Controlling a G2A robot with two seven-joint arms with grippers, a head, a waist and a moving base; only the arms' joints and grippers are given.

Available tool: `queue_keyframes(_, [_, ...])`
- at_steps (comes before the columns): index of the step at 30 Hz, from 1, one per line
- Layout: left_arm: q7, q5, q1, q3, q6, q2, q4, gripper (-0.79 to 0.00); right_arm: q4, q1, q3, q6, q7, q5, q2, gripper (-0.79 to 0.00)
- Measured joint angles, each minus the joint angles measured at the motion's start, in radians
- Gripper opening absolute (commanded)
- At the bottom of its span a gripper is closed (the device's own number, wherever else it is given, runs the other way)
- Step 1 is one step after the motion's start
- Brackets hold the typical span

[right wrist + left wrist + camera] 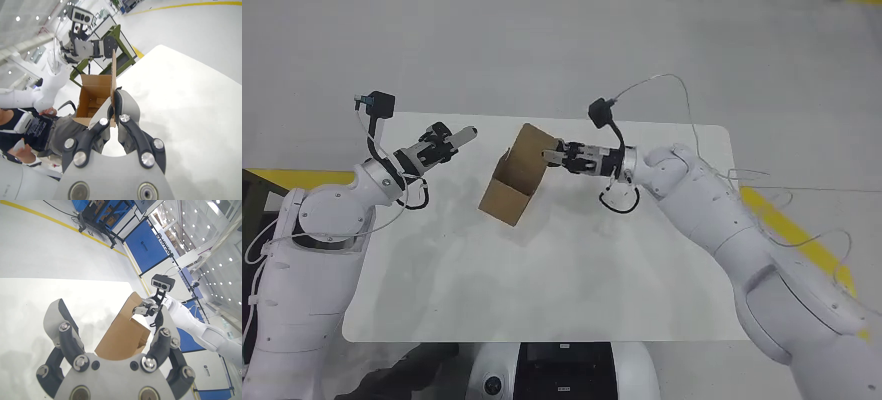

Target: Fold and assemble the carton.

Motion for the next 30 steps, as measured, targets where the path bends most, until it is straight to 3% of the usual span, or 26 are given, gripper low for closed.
queue_keyframes(12, [0.03, 0.073, 0.005, 0.016, -0.018, -0.001, -0.002, 0.0, -0.23, -0.258, 0.181, 0.083, -0.11, 0.091, 0.094, -0.785])
queue_keyframes(17, [0.025, 0.109, -0.008, 0.035, -0.087, -0.002, 0.013, 0.0, -0.239, -0.266, 0.188, 0.089, -0.11, 0.089, 0.097, -0.785])
queue_keyframes(26, [0.025, 0.109, -0.008, 0.035, -0.083, -0.002, 0.014, 0.0, -0.238, -0.268, 0.189, 0.092, -0.113, 0.092, 0.096, -0.785])
queue_keyframes(30, [0.026, 0.109, -0.008, 0.036, -0.083, -0.002, 0.013, 0.0, -0.259, -0.289, 0.206, 0.221, -0.128, 0.148, 0.092, -0.785])
